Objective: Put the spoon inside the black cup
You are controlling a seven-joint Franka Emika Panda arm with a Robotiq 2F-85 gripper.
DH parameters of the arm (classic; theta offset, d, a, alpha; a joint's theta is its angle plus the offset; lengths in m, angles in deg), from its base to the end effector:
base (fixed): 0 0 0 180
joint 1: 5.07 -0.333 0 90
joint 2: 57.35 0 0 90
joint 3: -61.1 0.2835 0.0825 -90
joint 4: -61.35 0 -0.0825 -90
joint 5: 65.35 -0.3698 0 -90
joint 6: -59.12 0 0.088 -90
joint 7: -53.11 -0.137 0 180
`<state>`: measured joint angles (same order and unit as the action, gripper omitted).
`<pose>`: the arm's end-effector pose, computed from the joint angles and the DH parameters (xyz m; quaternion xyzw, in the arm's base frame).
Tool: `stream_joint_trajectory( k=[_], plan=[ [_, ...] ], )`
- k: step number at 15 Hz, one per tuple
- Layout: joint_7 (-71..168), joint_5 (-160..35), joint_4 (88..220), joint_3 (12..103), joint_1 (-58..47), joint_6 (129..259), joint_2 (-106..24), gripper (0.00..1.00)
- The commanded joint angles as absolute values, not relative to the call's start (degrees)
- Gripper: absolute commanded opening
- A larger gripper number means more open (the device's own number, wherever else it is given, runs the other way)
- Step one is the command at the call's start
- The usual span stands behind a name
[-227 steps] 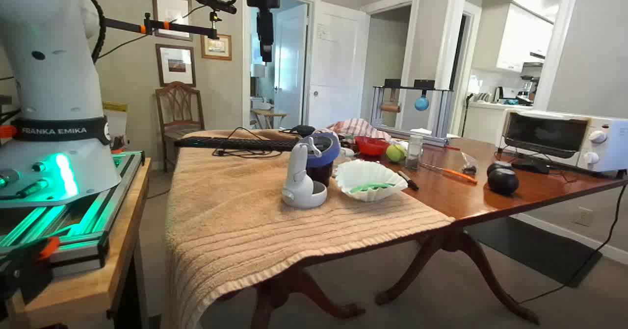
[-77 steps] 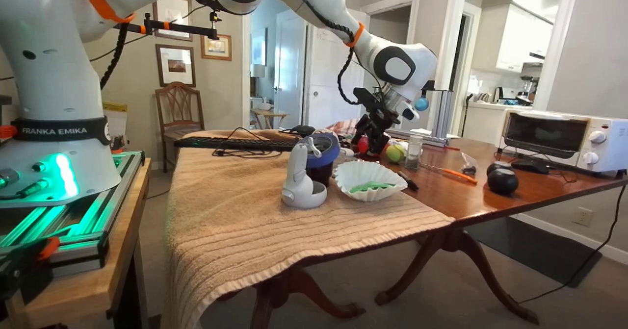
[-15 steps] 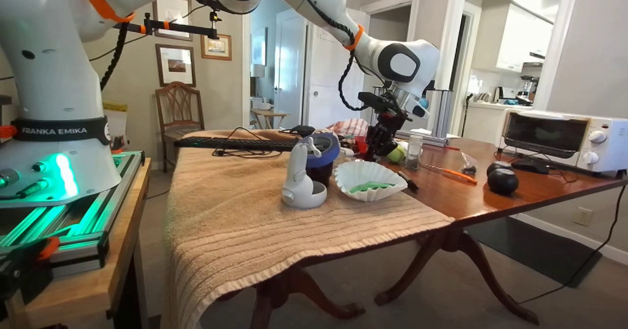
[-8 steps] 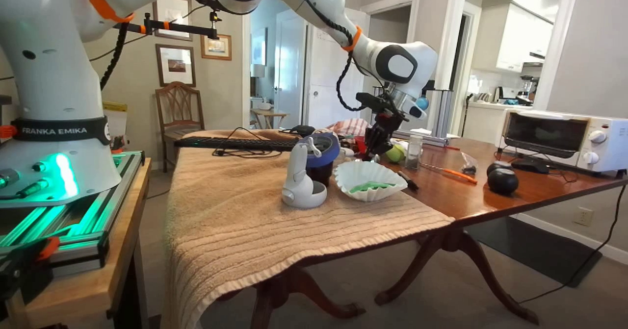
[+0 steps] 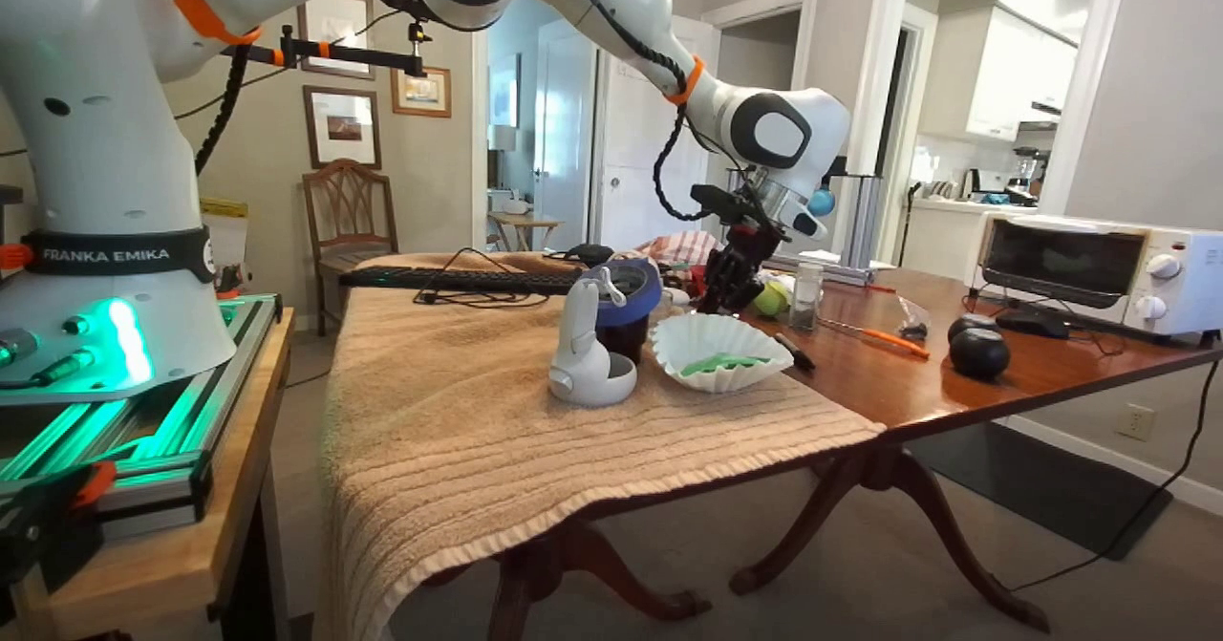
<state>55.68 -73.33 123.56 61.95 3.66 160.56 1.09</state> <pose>0.6791 -0.0800 0.1364 -0.9808 0.0729 0.1591 0.0866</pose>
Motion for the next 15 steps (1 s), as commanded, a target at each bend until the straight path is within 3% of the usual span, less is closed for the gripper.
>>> stream_joint_trajectory(
  k=[1,5,15],
  plan=[
    [54.62,-73.47,123.93,61.56,3.34,159.08,1.0,0.71],
    [55.19,-73.47,124.18,61.8,3.25,159.17,1.15,0.99],
    [55.69,-74.41,127.03,63.04,2.5,165.42,1.16,0.98]
  ],
)
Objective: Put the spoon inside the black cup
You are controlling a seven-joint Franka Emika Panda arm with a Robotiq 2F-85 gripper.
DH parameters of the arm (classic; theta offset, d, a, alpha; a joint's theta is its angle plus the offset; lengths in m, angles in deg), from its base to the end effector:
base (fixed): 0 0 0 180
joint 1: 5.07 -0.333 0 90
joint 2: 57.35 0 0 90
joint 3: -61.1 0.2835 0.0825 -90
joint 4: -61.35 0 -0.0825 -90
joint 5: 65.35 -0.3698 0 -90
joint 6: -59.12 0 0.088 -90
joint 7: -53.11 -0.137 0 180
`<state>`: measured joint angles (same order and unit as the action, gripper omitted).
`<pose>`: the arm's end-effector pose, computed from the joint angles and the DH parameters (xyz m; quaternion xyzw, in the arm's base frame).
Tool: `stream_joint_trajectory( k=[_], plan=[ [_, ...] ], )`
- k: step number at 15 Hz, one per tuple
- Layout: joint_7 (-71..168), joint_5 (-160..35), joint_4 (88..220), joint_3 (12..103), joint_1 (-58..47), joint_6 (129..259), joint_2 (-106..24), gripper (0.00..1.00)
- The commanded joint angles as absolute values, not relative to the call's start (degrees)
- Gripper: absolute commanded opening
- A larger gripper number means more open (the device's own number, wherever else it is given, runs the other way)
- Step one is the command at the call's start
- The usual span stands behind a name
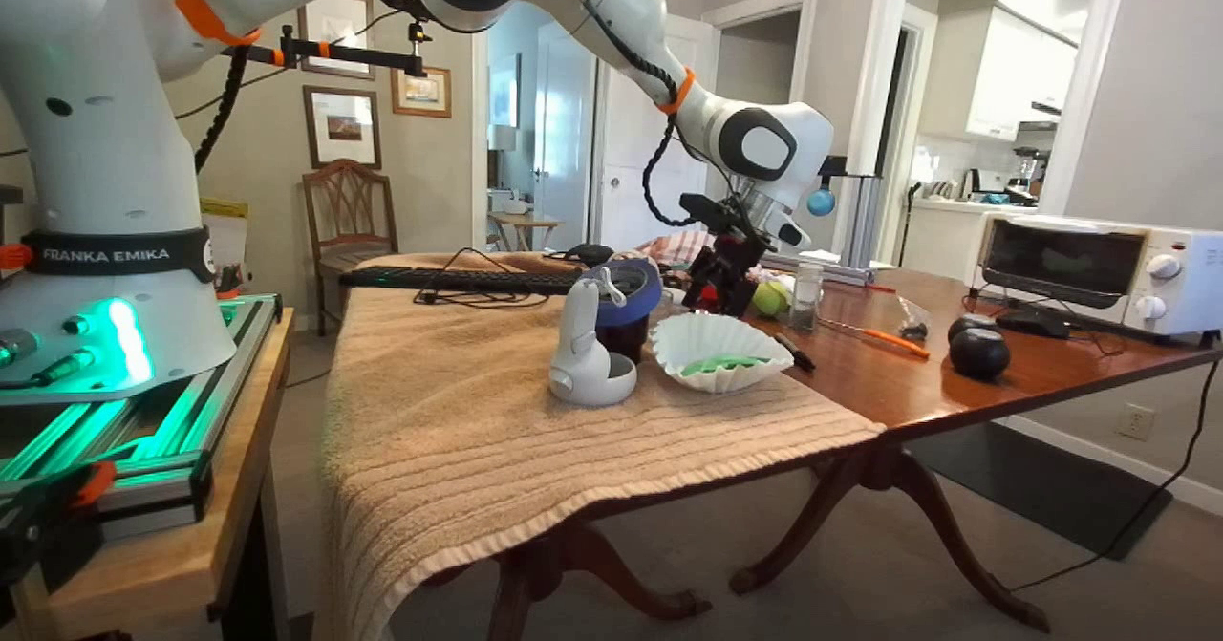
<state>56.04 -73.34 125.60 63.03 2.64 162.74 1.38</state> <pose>0.6764 -0.0577 0.1207 -0.9810 0.0575 0.1608 0.0920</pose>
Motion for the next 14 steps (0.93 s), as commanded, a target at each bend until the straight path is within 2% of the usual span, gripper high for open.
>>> stream_joint_trajectory(
  k=[1,6,10,11,12,13,14],
  plan=[
    [55.34,-74.68,126.85,63.07,2.61,165.42,1.34,0.98],
    [52.81,-75.91,125.89,62.82,2.8,164.54,2.03,0.95],
    [53.26,-76.03,126.99,63.02,2.55,164.94,1.19,0.85],
    [53.54,-75.99,127.45,63.11,2.47,165.11,0.85,0.87],
    [53.8,-75.89,127.91,63.15,2.37,165.35,0.44,0.83],
    [53.98,-75.86,128.11,63.25,2.3,165.37,0.31,0.84],
    [54.14,-75.84,128.2,63.32,2.22,165.21,0.22,0.76]
  ],
)
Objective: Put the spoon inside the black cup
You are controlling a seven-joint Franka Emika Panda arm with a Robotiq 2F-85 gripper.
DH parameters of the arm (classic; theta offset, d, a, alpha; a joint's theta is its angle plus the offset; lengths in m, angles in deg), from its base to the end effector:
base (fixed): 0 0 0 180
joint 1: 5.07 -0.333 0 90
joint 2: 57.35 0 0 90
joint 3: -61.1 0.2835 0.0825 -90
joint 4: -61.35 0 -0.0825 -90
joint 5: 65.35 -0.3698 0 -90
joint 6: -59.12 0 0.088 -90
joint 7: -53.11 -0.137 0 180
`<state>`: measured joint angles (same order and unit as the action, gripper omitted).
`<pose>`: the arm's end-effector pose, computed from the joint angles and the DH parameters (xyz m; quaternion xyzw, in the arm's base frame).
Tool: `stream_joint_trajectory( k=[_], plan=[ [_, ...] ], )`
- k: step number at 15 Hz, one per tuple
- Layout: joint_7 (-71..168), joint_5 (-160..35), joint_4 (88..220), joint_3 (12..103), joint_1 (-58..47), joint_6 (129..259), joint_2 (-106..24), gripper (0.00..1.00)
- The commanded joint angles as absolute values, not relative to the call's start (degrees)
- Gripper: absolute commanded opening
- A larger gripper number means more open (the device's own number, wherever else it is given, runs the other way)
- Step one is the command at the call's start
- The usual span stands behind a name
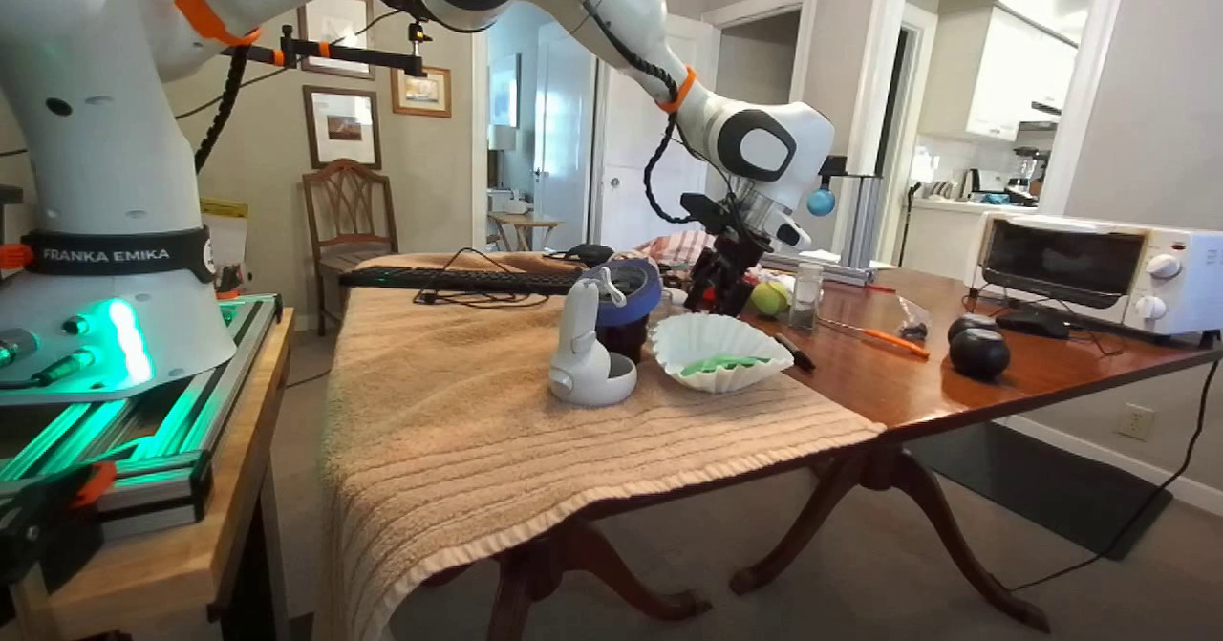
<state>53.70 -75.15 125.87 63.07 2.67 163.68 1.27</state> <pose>0.6787 -0.0547 0.1214 -0.9789 0.0846 0.1550 0.1026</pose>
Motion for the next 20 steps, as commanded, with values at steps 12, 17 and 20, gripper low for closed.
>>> stream_joint_trajectory(
  k=[12,17,20],
  plan=[
    [54.29,-76.1,128.59,63.67,1.95,165.37,-0.59,0.0],
    [53.48,-77.22,127.37,63.44,3.36,164.69,-0.76,0.01],
    [53.07,-78.77,126.13,63.33,5.03,163.87,-0.65,0.02]
  ],
)
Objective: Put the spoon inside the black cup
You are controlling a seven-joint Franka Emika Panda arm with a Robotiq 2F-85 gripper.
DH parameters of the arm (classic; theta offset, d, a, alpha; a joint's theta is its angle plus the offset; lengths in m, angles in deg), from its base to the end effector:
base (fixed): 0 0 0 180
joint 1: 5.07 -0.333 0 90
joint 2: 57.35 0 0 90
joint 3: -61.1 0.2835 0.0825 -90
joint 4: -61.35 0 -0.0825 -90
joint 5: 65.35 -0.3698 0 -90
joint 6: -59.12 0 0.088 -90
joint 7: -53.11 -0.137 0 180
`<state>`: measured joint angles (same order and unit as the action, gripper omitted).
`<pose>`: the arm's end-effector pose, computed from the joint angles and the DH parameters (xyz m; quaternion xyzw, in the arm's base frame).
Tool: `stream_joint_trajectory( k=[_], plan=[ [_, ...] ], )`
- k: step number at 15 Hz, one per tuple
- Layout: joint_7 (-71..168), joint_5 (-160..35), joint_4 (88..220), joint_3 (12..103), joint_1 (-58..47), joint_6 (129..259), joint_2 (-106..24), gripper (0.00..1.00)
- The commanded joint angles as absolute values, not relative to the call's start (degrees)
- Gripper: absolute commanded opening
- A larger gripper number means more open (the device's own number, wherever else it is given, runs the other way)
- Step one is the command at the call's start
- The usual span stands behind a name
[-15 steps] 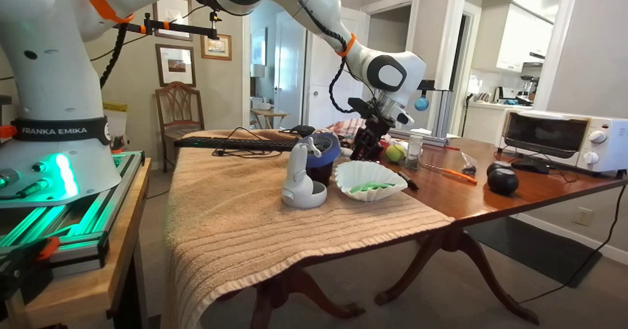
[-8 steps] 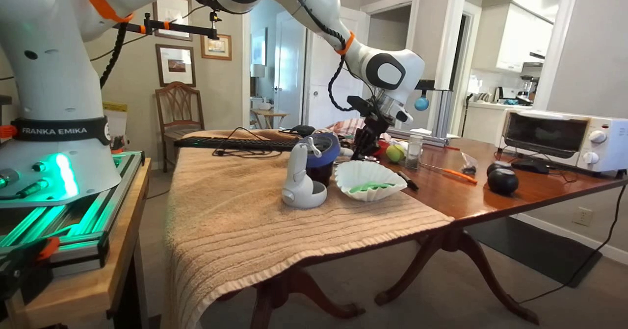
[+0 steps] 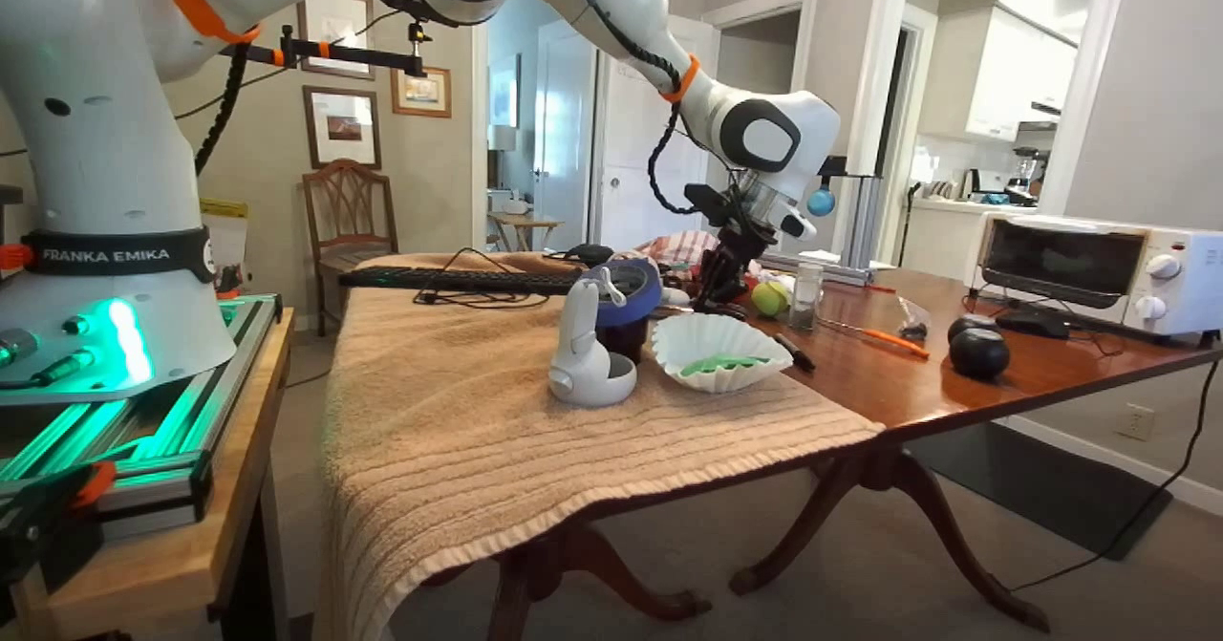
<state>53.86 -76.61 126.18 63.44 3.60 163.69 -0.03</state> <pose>0.6818 -0.0600 0.1354 -0.9781 0.0932 0.1445 0.1175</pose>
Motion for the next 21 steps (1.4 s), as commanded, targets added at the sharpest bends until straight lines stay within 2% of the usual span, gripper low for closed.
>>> stream_joint_trajectory(
  k=[1,15,21],
  plan=[
    [52.89,-79.4,125.97,63.26,5.62,163.78,-0.84,0.01],
    [54.27,-89.01,129.98,63.78,14.15,166.16,-7.05,0.02],
    [64.22,-90.69,129.92,63.96,18.92,162.6,-6.97,0.02]
  ],
)
